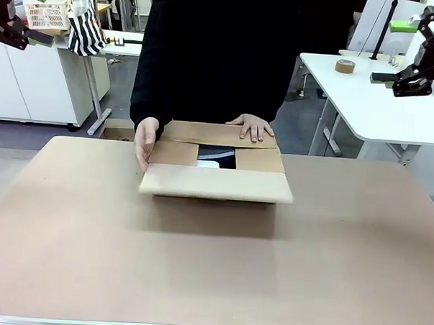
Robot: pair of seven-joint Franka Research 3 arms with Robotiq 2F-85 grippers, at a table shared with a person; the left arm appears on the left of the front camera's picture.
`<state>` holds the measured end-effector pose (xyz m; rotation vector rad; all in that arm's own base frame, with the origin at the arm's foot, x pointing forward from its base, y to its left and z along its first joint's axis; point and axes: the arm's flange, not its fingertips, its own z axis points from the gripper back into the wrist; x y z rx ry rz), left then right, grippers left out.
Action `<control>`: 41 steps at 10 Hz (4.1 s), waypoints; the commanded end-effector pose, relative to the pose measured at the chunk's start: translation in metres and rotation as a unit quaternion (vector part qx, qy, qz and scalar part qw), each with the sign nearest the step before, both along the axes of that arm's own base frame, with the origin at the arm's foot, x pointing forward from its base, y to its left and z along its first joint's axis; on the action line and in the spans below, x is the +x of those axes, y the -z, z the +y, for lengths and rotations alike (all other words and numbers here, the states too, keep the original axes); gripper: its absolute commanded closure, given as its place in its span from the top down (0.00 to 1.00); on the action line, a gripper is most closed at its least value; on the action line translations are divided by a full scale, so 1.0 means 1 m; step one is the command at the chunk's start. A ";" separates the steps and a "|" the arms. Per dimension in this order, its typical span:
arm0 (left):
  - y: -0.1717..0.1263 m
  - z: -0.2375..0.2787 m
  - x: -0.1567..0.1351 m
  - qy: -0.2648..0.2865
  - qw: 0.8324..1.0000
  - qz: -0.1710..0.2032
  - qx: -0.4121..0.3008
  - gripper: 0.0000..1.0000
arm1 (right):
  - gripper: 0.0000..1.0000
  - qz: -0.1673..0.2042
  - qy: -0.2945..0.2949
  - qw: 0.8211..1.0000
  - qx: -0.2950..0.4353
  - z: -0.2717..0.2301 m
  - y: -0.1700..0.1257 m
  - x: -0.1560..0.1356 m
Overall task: Pack the gift set into the box.
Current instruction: Press and hold the closed box until the human finishes sealing it.
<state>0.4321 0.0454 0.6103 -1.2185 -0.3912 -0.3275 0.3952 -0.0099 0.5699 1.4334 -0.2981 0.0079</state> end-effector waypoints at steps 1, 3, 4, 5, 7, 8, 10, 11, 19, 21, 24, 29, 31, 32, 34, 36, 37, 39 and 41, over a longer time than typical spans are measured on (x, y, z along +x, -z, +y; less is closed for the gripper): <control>-0.001 0.001 -0.004 0.002 1.000 0.005 0.002 1.00 | 1.00 0.006 0.001 1.000 -0.005 0.000 -0.003 0.001; -0.001 0.001 -0.004 0.002 1.000 0.005 0.002 1.00 | 1.00 0.006 0.001 1.000 -0.005 0.000 -0.003 0.001; -0.001 0.001 -0.004 0.002 1.000 0.005 0.002 1.00 | 1.00 0.006 0.001 1.000 -0.005 0.000 -0.003 0.001; -0.001 0.001 -0.004 0.002 1.000 0.005 0.002 1.00 | 1.00 0.006 0.001 1.000 -0.005 0.000 -0.003 0.001; -0.001 0.001 -0.004 0.002 1.000 0.005 0.002 1.00 | 1.00 0.006 0.001 1.000 -0.005 0.000 -0.003 0.001; -0.001 0.001 -0.004 0.002 1.000 0.005 0.002 1.00 | 1.00 0.006 0.001 1.000 -0.005 0.000 -0.003 0.001; -0.001 0.001 -0.004 0.002 1.000 0.005 0.002 1.00 | 1.00 0.006 0.001 1.000 -0.005 0.000 -0.003 0.001; -0.001 0.001 -0.004 0.002 1.000 0.005 0.002 1.00 | 1.00 0.006 0.001 1.000 -0.005 0.000 -0.003 0.001; -0.001 0.001 -0.004 0.002 1.000 0.005 0.002 1.00 | 1.00 0.006 0.001 1.000 -0.005 0.000 -0.003 0.001; -0.001 0.001 -0.004 0.002 1.000 0.005 0.002 1.00 | 1.00 0.006 0.001 1.000 -0.005 0.000 -0.003 0.001; -0.001 0.001 -0.004 0.002 1.000 0.005 0.002 1.00 | 1.00 0.006 0.001 1.000 -0.005 0.000 -0.003 0.001; -0.001 0.001 -0.004 0.002 1.000 0.005 0.002 1.00 | 1.00 0.006 0.001 1.000 -0.005 0.000 -0.003 0.001; -0.001 0.001 -0.004 0.002 1.000 0.005 0.002 1.00 | 1.00 0.006 0.001 1.000 -0.005 0.000 -0.003 0.001; -0.001 0.001 -0.004 0.002 1.000 0.005 0.002 1.00 | 1.00 0.006 0.001 1.000 -0.005 0.000 -0.003 0.001; -0.001 0.001 -0.004 0.002 1.000 0.005 0.002 1.00 | 1.00 0.006 0.001 1.000 -0.005 0.000 -0.003 0.001; -0.001 -0.010 0.001 -0.046 0.989 -0.133 0.039 1.00 | 1.00 -0.054 -0.012 0.997 -0.044 0.013 0.005 0.013; 0.003 -0.036 -0.004 -0.060 0.951 -0.295 0.066 1.00 | 1.00 -0.166 -0.071 0.980 -0.086 0.041 0.012 0.023; 0.020 -0.079 -0.008 -0.008 0.887 -0.457 0.069 1.00 | 1.00 -0.346 -0.181 0.915 -0.101 0.088 0.033 0.029; 0.044 -0.111 -0.016 0.148 0.855 -0.492 0.071 1.00 | 1.00 -0.532 -0.163 0.827 -0.085 0.116 0.042 0.025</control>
